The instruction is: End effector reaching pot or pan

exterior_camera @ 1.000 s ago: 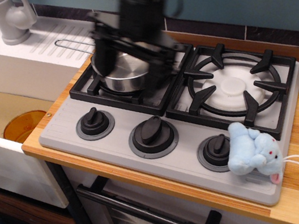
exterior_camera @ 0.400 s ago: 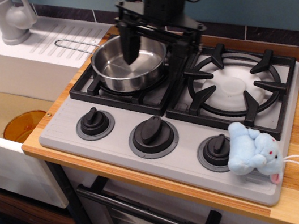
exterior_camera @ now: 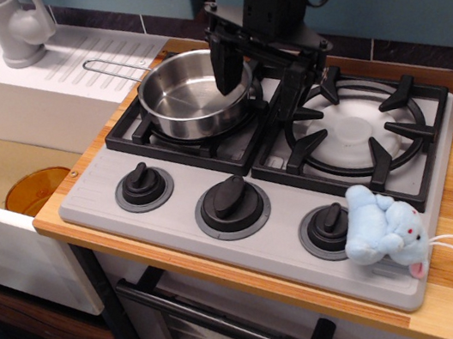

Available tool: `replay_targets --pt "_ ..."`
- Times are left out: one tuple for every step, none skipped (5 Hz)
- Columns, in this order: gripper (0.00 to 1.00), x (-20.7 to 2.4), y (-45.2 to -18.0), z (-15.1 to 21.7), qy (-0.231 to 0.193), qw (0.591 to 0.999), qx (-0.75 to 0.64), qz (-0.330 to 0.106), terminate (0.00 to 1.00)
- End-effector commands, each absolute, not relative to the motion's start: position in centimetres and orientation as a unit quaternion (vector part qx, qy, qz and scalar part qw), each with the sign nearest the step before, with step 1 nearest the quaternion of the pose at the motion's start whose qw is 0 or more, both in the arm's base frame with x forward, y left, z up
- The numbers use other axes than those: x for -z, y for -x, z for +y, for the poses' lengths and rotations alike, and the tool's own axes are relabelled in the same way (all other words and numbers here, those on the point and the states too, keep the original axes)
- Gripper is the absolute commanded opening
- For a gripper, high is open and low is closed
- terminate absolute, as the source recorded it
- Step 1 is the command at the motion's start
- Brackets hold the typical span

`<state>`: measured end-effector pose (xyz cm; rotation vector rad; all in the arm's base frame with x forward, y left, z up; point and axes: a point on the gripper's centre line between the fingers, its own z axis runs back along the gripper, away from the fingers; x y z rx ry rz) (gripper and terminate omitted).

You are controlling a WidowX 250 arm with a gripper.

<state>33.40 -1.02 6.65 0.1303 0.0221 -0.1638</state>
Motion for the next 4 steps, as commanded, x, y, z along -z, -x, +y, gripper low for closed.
replay_targets --pt "1.0 -6.23 -35.19 -1.03 -0.108 0.986 0.057 -0.109 0.0" --pt "1.0 -6.01 -35.41 -1.11 -0.107 0.986 0.06 -0.117 0.0" --pt "1.0 -5.66 -35.71 -1.57 -0.111 0.986 0.05 -0.112 0.0" --pt "1.0 -5.66 -35.71 -1.57 -0.111 0.986 0.05 -0.112 0.0"
